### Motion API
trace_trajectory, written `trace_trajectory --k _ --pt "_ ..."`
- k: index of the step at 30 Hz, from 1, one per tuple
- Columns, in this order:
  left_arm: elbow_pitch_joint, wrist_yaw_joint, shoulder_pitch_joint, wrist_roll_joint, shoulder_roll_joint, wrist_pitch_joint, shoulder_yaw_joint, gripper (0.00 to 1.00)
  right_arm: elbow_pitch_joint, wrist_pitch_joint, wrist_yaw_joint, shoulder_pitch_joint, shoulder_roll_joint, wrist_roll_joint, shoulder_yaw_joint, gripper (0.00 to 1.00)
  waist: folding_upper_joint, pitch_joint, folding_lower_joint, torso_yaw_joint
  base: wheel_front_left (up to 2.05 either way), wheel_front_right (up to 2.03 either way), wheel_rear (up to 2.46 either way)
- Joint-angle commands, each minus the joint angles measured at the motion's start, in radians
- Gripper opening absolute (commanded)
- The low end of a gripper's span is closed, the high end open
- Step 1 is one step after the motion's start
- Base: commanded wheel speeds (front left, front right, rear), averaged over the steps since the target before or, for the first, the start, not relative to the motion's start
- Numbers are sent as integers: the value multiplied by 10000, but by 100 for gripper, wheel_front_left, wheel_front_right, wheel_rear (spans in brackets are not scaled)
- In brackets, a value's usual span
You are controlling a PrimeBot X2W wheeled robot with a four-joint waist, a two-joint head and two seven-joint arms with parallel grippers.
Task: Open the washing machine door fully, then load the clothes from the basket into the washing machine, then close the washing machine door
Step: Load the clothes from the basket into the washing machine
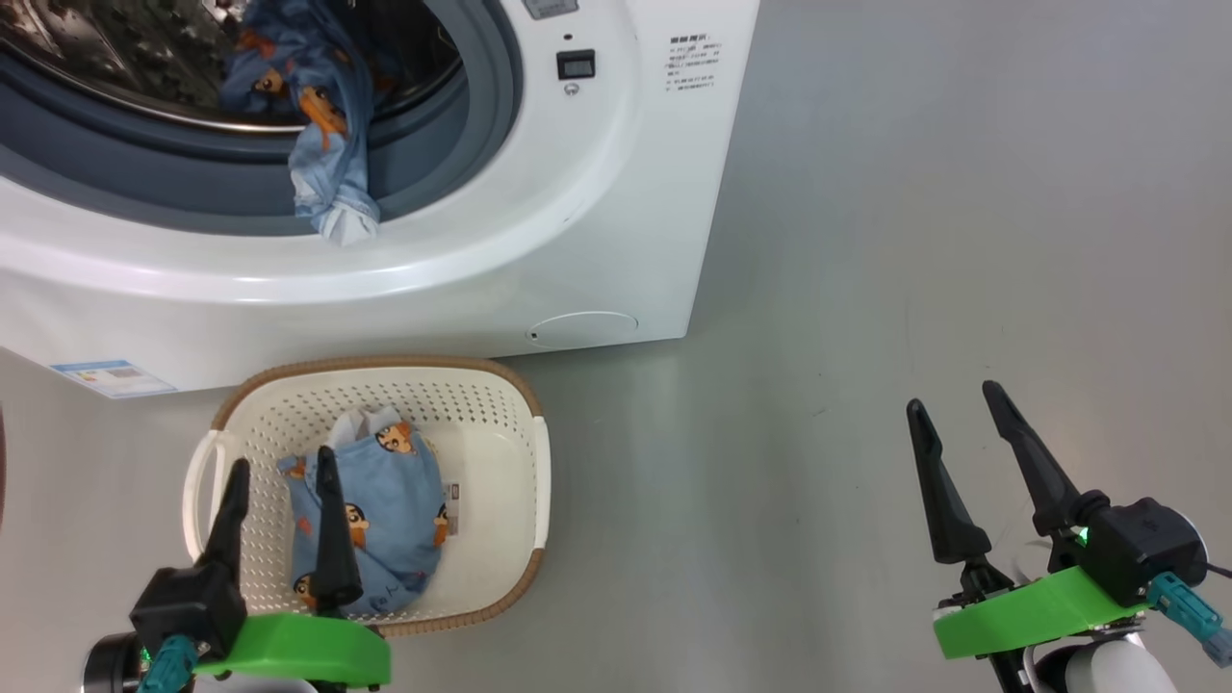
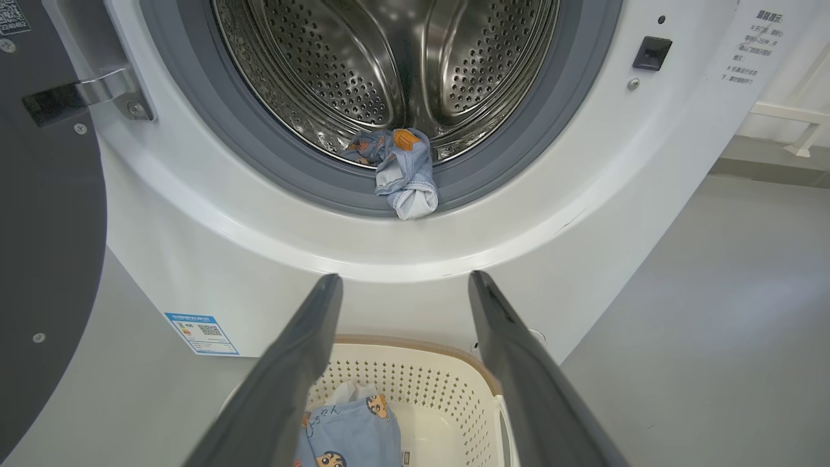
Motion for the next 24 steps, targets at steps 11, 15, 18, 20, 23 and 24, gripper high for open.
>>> trace_trajectory --k 11,15,18,20,23,24 --pt "38 -151 -55 -142 52 -155 191 100 -201 -49 62 118 71 -75 329 100 0 -84 1 0 0 0 0" --pt "730 -625 -1296 -262 146 -76 50 100 -340 -49 62 -209 -60 46 513 100 0 708 1 -2 0 0 0" --pt "1092 -886 -1906 -435 102 -128 117 100 -408 -49 62 -351 -86 59 534 100 0 1072 1 -80 0 0 0" --pt "1219 -967 -2141 -477 85 -139 131 100 -435 -49 62 -422 -93 79 550 100 0 1215 1 -117 0 0 0" --pt "1611 -1142 -2901 -508 140 -109 194 100 -492 -49 62 -668 -101 134 614 100 0 1645 1 -268 0 0 0" --pt "1739 -1172 -3176 -481 205 -90 232 100 -506 -49 62 -746 -94 155 627 100 0 1784 1 -322 0 0 0"
